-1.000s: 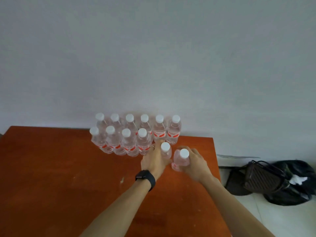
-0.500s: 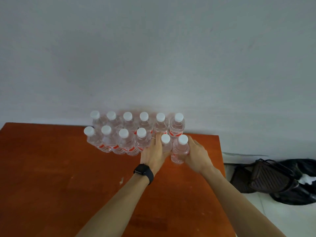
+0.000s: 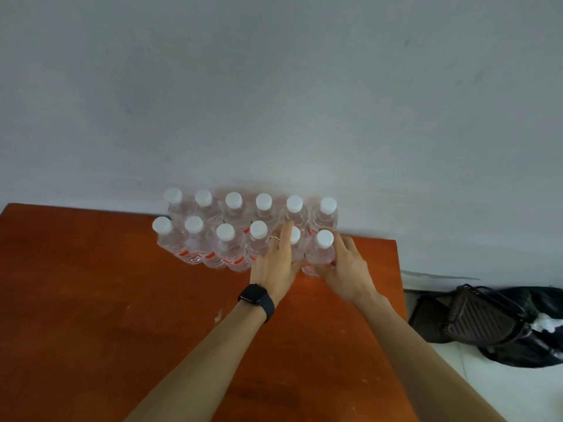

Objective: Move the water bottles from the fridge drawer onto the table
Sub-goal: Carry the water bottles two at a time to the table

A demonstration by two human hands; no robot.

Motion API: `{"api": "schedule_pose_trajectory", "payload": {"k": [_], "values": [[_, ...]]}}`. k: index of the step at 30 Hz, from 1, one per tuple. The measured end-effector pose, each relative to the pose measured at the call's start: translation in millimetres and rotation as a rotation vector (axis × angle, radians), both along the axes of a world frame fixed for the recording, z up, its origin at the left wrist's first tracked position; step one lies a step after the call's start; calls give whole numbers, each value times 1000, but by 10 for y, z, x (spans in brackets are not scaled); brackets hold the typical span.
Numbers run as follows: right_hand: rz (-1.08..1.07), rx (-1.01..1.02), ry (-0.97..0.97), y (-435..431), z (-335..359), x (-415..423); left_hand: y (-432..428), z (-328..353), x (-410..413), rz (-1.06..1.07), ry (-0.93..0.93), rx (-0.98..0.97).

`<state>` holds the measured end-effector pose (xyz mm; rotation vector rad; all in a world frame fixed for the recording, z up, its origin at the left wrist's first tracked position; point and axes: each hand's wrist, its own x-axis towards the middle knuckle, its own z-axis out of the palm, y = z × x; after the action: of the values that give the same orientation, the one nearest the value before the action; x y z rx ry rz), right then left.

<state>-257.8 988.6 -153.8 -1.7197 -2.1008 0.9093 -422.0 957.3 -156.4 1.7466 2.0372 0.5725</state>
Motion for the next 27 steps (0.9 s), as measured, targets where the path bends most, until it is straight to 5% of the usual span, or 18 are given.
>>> {"api": "schedule_pose_trajectory", "payload": {"k": [11, 27], "values": [[-20, 17, -83, -15, -33, 3, 28, -20, -35, -71, -44, -11], [-149, 24, 52, -164, 36, -4, 13, 81, -117, -108, -50, -21]]}}
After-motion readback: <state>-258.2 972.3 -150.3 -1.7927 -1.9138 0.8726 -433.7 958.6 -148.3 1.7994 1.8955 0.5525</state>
